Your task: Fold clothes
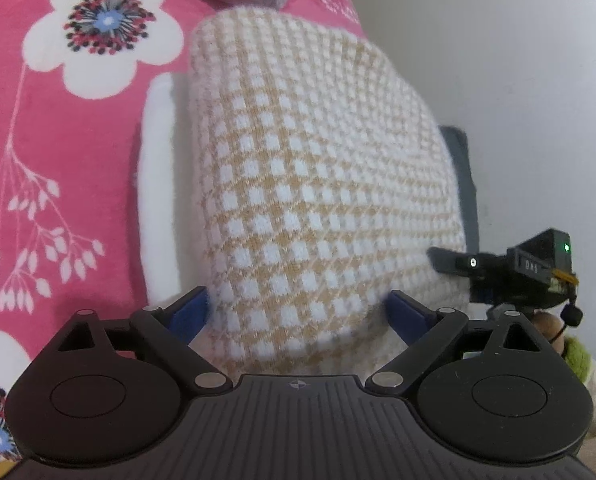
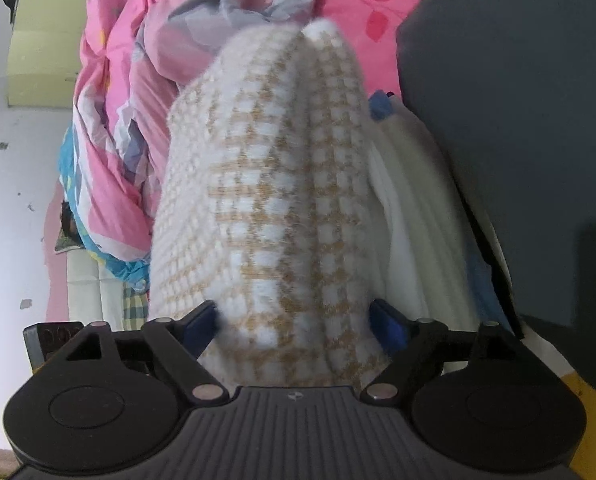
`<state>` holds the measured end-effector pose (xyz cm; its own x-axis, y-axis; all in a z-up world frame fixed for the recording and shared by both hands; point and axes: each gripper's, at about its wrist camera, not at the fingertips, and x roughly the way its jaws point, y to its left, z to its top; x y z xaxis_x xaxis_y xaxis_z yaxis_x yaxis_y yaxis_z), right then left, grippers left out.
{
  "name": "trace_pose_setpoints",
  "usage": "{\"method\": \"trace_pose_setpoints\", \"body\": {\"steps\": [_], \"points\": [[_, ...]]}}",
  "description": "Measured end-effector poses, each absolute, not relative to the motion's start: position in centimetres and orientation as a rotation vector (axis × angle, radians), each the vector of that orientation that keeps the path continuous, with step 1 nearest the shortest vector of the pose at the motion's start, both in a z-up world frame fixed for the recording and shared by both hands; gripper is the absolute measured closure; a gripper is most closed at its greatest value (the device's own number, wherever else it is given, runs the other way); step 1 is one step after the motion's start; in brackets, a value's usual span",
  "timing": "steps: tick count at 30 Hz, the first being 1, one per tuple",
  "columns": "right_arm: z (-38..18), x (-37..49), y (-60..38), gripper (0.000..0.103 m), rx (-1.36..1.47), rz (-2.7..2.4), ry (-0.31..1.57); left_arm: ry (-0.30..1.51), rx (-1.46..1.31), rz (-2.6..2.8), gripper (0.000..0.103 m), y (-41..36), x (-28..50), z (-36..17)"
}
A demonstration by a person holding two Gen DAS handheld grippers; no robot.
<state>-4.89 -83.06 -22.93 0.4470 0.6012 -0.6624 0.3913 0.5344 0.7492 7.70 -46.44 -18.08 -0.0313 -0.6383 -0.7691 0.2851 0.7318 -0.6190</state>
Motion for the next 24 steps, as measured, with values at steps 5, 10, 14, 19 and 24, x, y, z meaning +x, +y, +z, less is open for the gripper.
{"method": "trace_pose_setpoints", "body": {"steps": [5,10,14,19,24], "points": [[-16.4,-5.6,-83.9,0.018,0.794,0.062,1.096,1.209,-0.244,-0.752,0.011,-45.6,8.1,-12.7],[-10.7,-5.0,-81.6,0.041,0.485,0.027,0.933,1.075,-0.054,-0.904,0.018,-50.8,7.1,-10.2],[-11.8,-3.5,-77.5,0.065,0.348,0.117,0.91,1.154,0.124,-0.943,0.027,-54.7,5.6,-13.8],[-17.0,-2.7,-74.9,0.072,0.162,0.108,1.064,1.157,0.263,-0.957,0.024,-55.9,4.2,-16.1],[-13.1,0.2,-74.5,0.076,0.134,0.099,0.938,1.164,0.274,-0.917,0.019,-55.8,4.1,-15.9]]}}
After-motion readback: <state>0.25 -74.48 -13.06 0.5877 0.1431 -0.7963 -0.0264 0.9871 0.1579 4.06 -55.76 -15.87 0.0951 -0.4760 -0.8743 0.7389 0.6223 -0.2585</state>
